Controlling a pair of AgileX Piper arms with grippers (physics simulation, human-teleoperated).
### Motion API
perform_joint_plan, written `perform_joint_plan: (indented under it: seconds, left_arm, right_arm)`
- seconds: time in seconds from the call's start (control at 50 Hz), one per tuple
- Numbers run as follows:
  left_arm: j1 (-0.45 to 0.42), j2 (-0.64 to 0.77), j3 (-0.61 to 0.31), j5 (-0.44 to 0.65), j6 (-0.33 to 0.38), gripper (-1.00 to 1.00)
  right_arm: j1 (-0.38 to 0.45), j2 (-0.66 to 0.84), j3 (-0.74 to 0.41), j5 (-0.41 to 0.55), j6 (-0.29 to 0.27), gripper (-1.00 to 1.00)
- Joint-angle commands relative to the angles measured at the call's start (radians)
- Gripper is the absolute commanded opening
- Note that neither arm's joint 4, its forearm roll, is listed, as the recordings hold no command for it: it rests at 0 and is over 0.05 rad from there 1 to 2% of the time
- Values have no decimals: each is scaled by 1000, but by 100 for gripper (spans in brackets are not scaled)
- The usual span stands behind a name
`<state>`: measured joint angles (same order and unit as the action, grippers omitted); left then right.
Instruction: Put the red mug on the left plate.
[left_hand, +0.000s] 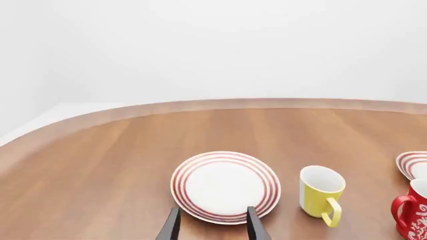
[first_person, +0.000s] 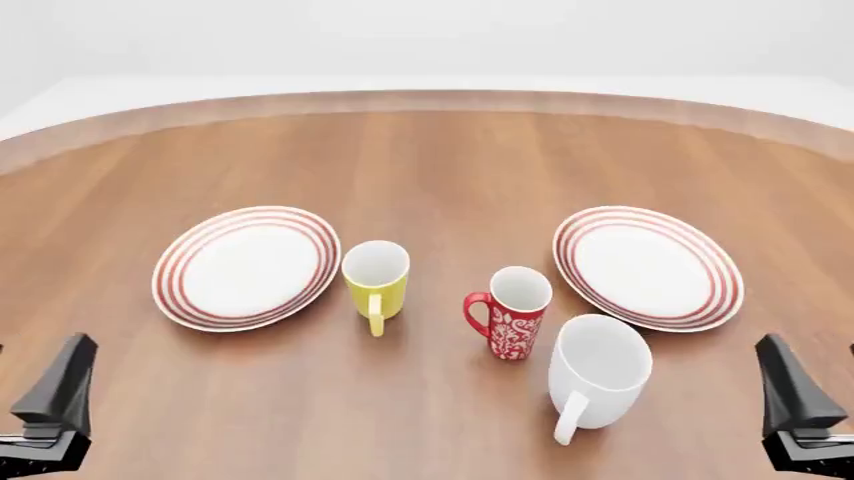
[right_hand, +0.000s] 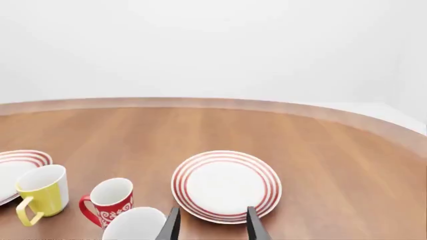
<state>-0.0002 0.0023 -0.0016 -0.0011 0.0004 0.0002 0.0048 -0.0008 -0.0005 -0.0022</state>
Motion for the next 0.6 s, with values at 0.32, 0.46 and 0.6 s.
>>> perform_joint_plan:
  seconds: [0.32,0.46,0.6]
  left_arm:
    - [0,0,-6,-5,5,100]
    - [-1,0,-9,-4,6,100]
    - [-13,0,-27,2,14,100]
  right_arm:
    - [4,6,-3,-3,-15,100]
    - [4,0,-3,2,-18,100]
    - [-1,-1,-3,4,-14,100]
